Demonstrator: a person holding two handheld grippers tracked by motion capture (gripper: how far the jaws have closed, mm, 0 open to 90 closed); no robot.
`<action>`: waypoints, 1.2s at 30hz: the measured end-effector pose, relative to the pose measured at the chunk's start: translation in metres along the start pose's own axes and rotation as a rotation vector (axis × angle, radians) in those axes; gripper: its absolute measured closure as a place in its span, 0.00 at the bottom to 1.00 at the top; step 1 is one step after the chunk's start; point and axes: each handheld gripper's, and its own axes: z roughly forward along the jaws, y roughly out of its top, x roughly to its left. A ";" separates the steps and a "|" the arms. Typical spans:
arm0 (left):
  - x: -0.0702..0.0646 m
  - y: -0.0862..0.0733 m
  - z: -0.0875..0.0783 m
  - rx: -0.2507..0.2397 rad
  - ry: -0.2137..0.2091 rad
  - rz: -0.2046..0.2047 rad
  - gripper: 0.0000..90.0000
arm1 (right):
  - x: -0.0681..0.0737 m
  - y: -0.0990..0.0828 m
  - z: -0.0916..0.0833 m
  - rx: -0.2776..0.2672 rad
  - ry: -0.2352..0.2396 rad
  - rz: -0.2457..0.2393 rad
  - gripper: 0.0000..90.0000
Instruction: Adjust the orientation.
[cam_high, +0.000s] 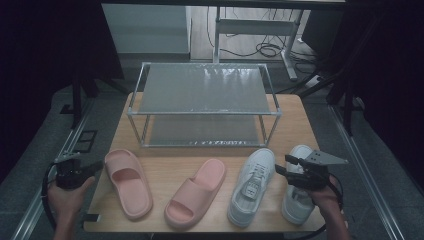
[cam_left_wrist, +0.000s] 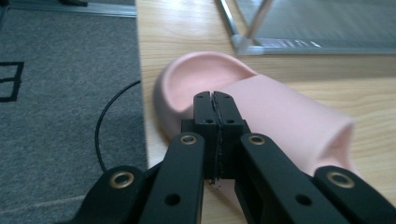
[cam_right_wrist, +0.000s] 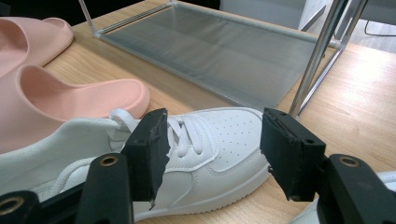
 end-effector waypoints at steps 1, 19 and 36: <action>0.006 0.000 0.003 0.005 0.009 -0.011 1.00 | 0.000 0.000 0.000 0.003 0.000 0.000 0.47; 0.036 -0.001 0.042 0.085 0.048 -0.061 1.00 | -0.001 0.000 0.000 0.004 -0.003 0.001 0.47; 0.031 0.001 0.061 0.112 0.024 -0.049 1.00 | -0.001 0.000 -0.001 0.000 -0.005 0.003 0.47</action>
